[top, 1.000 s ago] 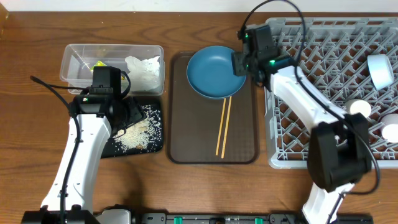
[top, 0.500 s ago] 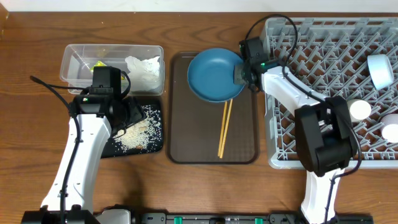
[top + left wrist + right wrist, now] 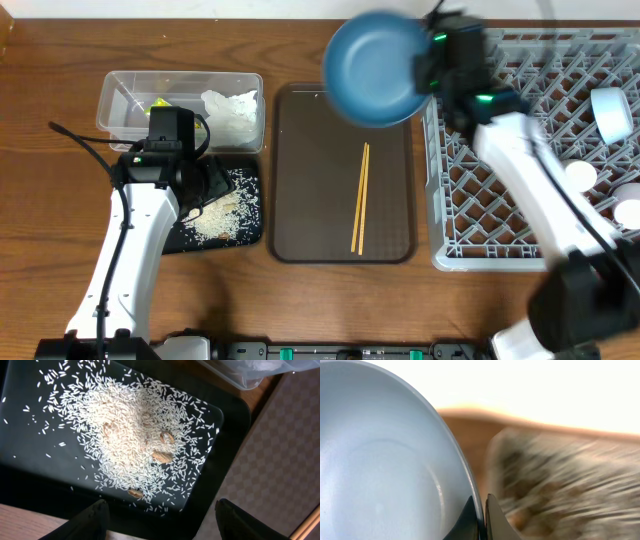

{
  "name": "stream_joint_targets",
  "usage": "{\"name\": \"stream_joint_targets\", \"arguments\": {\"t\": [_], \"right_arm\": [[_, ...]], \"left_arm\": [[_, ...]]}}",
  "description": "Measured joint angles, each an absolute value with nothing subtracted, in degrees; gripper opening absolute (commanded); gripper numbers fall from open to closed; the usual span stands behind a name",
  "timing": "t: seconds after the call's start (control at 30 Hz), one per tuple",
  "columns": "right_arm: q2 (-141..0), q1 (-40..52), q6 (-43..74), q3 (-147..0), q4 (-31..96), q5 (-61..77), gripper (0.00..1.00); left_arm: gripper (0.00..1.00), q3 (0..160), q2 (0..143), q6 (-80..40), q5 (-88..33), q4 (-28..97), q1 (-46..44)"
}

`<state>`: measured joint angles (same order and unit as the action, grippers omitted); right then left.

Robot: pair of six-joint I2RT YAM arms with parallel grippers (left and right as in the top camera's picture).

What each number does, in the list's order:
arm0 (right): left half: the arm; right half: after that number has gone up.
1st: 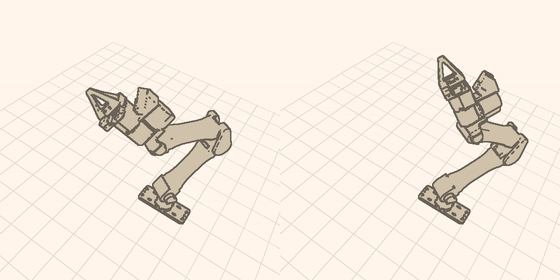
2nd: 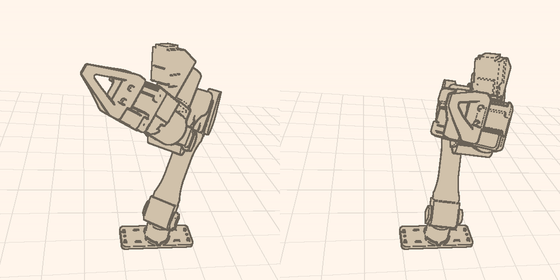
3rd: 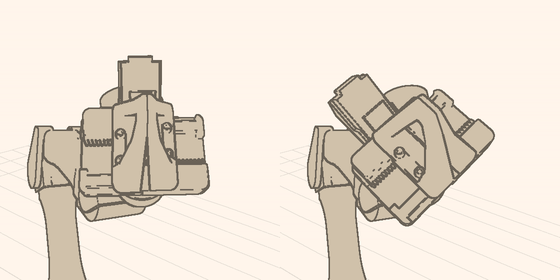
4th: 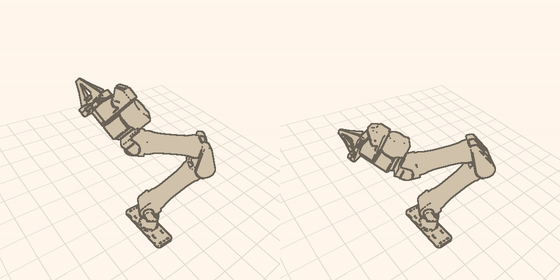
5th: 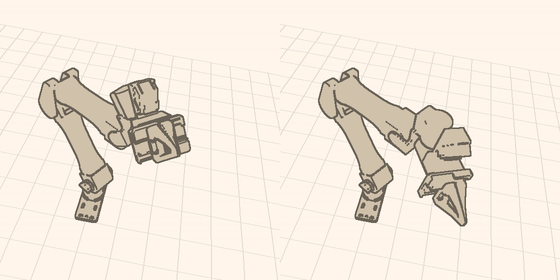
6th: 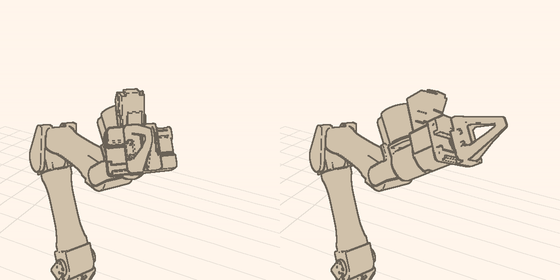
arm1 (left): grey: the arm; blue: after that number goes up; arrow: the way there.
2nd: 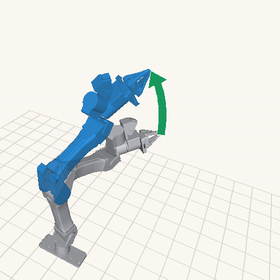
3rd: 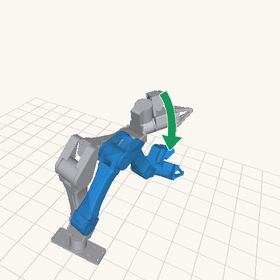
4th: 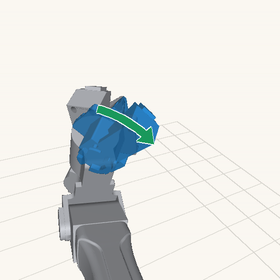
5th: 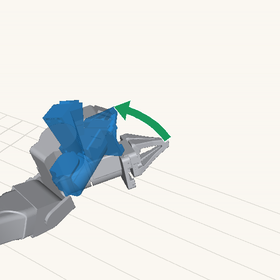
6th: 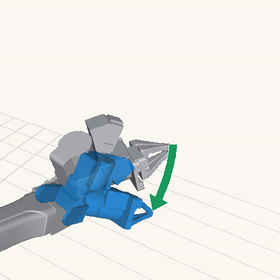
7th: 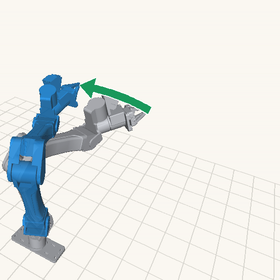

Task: Sort waste into correct bins and load items into the dishwasher rack
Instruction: 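Lift the blue plate and set it in the rack with the right gripper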

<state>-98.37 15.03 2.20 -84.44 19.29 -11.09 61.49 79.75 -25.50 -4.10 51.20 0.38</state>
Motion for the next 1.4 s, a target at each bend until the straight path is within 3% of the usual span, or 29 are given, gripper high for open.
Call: {"name": "stream_joint_targets", "arguments": {"t": [0.4, 0.7, 1.13, 1.4], "right_arm": [[-93.5, 4.5, -28.7, -84.7, 7.1, -42.7, 0.01], [-95.4, -3.8, -40.6, -84.7, -0.3, -53.4, 0.01], [-106.6, -6.2, -46.8, -84.7, 0.0, -56.9, 0.01], [-107.6, -5.0, -43.6, -85.1, 2.0, -58.6, 0.01]], "left_arm": [[0.71, 61.5, 79.7, -25.5, -4.1, 51.2, 0.4], [0.71, 61.5, 79.7, -25.5, -4.1, 51.2, 0.4], [0.71, 61.5, 79.7, -25.5, -4.1, 51.2, 0.4], [0.71, 61.5, 79.7, -25.5, -4.1, 51.2, 0.4]]}}
